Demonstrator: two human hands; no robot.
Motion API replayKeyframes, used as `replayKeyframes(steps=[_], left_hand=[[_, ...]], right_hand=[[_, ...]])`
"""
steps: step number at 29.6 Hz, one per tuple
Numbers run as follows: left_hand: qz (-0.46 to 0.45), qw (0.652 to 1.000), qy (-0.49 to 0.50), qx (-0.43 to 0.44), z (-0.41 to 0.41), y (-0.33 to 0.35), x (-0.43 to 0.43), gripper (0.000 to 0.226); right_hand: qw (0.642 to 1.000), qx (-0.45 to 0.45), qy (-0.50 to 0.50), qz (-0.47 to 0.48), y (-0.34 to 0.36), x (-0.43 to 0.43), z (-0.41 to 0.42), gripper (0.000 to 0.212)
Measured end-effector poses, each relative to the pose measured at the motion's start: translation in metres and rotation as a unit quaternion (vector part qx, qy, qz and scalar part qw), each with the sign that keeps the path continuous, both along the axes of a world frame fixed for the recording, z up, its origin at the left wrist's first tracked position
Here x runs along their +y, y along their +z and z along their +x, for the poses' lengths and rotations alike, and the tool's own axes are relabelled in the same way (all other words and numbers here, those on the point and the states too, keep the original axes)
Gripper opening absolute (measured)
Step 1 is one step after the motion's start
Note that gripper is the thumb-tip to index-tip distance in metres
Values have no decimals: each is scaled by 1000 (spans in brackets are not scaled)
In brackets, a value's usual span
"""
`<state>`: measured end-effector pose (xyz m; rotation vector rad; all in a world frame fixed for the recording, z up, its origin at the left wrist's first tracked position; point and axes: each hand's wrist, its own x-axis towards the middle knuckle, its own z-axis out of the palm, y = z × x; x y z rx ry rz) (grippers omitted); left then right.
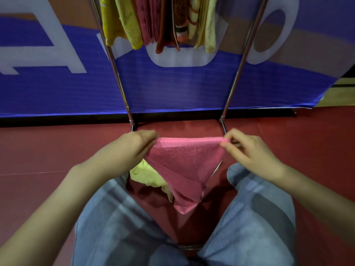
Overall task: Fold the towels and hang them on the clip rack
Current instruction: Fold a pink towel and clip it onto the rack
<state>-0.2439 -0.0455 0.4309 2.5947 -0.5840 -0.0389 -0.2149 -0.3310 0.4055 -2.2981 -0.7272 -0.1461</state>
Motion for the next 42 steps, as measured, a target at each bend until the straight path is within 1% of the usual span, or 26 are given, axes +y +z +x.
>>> replayKeyframes(steps=[2, 4, 6, 7, 9, 12, 15, 16, 18, 20, 22, 23, 25, 27, 29, 32, 37, 39, 42], left_hand=[[-15, 1000, -4, -22, -1, 9, -1, 57], [-45, 999, 4, -21, 1, 17, -3, 47], [-93, 995, 24, -5, 2, 30, -4, 35], [-115, 993, 33, -1, 2, 37, -4, 31], [-139, 989, 40, -11, 2, 57, -4, 26], [-147, 987, 38, -54, 4, 89, -2, 27], [-130, 980, 43, -146, 6, 114, 0, 23], [-127, 974, 52, -183, 8, 119, 0, 22], [-116, 962, 74, -237, 11, 125, 1, 21], [-64, 961, 82, -255, 15, 123, 2, 26], [-19, 968, 83, -235, 16, 116, 2, 33], [-18, 972, 86, -218, 15, 112, 1, 35], [-34, 972, 100, -209, 12, 112, 0, 33], [-52, 970, 116, -208, 10, 113, -1, 24], [-65, 971, 124, -196, 8, 113, -3, 22], [-93, 976, 129, -150, 5, 111, -3, 23], [-116, 979, 147, -78, 2, 96, -6, 20], [-127, 975, 168, -69, 1, 89, -10, 18], [-171, 961, 213, -38, 0, 79, -16, 18]], right_hand=[[996, 15, -15, 85, 8, 4, 1, 29], [986, 46, -16, 162, 19, 8, 4, 17], [975, 69, -13, 210, 33, 11, 7, 9], [972, 72, -12, 225, 40, 11, 9, 8], [973, 41, -3, 229, 58, 11, 12, 9], [976, -61, 5, 208, 89, 13, 16, 8], [963, -142, 2, 229, 119, 15, 18, 8], [958, -156, 5, 242, 126, 16, 19, 8], [954, -155, 4, 256, 131, 21, 22, 10], [961, -125, -1, 245, 126, 26, 27, 13], [969, -97, -6, 225, 120, 28, 31, 15], [972, -93, -9, 218, 117, 28, 32, 16], [972, -95, -15, 216, 118, 29, 32, 12], [971, -99, -17, 219, 119, 32, 31, 10], [970, -91, -13, 225, 117, 33, 30, 11], [967, -59, -17, 245, 110, 34, 29, 22], [965, 3, -50, 257, 90, 35, 21, 25], [963, 33, -66, 261, 82, 37, 18, 27], [955, 62, -88, 277, 70, 40, 14, 30]])
